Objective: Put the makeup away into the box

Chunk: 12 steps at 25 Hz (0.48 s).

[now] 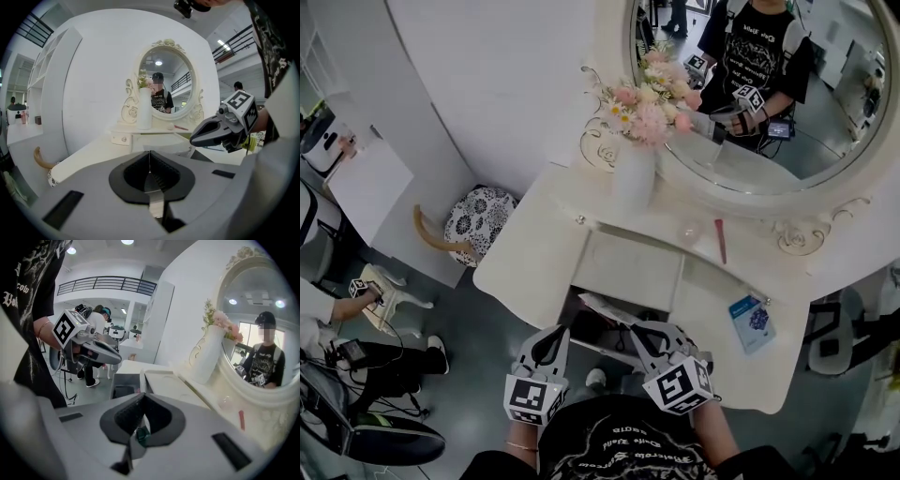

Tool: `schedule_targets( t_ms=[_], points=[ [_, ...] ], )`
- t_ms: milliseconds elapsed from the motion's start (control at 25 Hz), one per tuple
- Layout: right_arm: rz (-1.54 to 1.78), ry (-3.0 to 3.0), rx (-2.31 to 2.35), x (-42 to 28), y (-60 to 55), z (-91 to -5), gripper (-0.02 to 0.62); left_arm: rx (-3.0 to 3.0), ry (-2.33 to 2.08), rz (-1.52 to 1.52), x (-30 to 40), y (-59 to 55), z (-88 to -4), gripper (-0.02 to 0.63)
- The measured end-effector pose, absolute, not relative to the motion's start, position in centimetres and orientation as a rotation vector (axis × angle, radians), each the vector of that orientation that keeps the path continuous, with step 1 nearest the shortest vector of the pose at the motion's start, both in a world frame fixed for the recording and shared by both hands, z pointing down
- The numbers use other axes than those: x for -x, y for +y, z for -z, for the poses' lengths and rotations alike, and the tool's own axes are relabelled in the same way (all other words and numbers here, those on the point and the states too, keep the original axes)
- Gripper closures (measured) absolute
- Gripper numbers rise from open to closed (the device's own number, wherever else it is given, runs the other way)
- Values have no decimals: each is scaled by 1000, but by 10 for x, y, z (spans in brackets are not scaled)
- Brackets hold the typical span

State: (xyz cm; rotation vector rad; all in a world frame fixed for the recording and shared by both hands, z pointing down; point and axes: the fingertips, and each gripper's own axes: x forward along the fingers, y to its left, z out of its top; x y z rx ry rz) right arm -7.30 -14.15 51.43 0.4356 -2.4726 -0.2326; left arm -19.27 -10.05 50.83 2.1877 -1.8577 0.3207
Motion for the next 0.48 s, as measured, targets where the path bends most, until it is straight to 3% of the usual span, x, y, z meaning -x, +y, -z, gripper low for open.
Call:
schedule_targets(
  t_ms=[480],
  points=[
    [157, -2444, -426, 71, -141, -533, 588, -2193, -1854, -317, 193, -103, -508, 589]
  ],
)
